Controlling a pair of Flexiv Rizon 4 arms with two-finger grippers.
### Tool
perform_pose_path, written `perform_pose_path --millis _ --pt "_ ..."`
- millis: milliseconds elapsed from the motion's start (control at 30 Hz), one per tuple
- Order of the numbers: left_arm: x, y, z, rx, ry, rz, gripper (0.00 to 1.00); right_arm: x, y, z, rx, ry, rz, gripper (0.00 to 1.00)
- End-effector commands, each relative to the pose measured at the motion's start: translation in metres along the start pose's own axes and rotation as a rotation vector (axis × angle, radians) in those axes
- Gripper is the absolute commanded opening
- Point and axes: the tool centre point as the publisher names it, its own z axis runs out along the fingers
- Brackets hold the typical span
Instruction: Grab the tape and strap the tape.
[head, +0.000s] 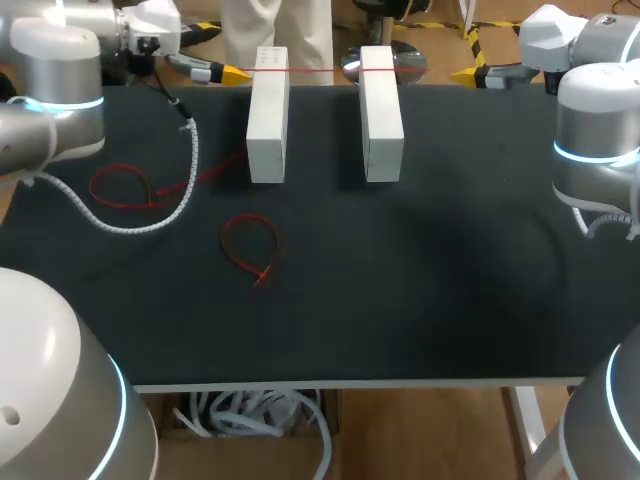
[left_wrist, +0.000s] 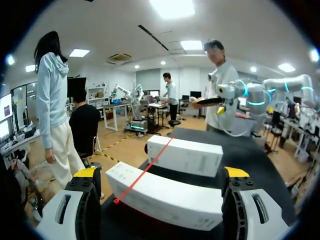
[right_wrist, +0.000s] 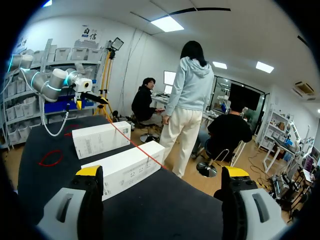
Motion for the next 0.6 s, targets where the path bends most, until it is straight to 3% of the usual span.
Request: perform_pose_path --millis 33,300,600 --pt "-0.015 0.006 0.029 -0.01 0.095 0.001 1.0 0.0 0.0 0.0 0.0 0.001 0.0 1.0" --pt "-0.036 0.018 0.049 -0.035 0.14 0.028 1.0 0.0 0.0 0.0 0.0 0.001 0.0 1.0" --pt "-0.058 0.025 0.032 -0.041 0.319 0.111 1.0 0.0 0.0 0.0 0.0 0.001 0.0 1.0"
